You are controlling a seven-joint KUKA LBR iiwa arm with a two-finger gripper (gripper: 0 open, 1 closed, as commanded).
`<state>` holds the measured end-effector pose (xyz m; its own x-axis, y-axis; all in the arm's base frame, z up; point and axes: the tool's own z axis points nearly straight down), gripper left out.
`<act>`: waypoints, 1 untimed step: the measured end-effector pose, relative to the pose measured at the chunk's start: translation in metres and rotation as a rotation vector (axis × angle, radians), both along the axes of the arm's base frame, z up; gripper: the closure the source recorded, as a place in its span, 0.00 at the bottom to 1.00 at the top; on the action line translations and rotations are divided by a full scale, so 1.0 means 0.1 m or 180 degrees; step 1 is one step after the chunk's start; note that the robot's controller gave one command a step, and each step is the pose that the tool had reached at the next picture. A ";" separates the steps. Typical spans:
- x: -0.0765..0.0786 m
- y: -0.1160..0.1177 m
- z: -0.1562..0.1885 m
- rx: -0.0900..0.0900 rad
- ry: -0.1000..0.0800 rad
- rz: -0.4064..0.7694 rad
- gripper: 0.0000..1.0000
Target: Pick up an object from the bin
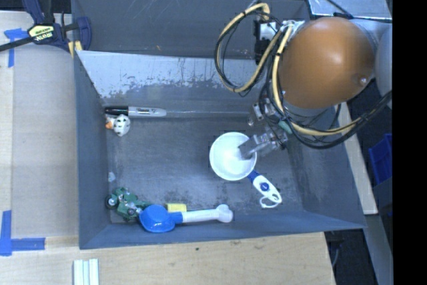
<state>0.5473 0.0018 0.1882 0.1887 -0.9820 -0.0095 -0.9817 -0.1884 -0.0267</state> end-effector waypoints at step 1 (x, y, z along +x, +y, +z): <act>0.09 0.69 -1.06 0.0007 0.0014 0.0333 1.00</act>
Offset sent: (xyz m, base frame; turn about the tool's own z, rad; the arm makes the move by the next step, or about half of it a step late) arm 0.0111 0.0644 -0.1017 -0.0980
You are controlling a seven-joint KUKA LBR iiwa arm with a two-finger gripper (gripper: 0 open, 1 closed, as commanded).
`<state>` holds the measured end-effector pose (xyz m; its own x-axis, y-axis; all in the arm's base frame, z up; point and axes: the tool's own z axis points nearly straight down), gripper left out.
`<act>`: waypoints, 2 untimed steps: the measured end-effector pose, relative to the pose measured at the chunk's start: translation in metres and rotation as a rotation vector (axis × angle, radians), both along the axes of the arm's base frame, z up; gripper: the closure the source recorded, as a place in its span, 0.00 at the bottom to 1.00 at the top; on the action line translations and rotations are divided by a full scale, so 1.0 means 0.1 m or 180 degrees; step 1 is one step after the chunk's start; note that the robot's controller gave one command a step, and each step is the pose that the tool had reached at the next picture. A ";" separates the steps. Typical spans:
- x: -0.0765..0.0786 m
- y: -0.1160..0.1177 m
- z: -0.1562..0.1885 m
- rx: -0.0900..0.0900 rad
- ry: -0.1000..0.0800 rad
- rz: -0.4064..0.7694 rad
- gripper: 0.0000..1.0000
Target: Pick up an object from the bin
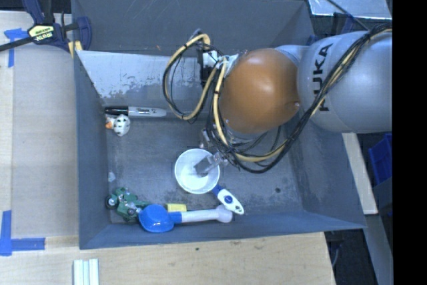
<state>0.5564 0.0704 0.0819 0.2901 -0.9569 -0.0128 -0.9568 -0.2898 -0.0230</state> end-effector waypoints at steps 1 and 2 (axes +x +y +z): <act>-0.07 0.02 2.04 0.0013 -0.0026 -0.0235 1.00; 0.71 -0.53 1.63 -0.0011 -0.0055 0.1043 1.00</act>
Offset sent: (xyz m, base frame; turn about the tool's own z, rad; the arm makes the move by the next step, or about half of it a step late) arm -0.0086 0.0014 0.1992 0.0718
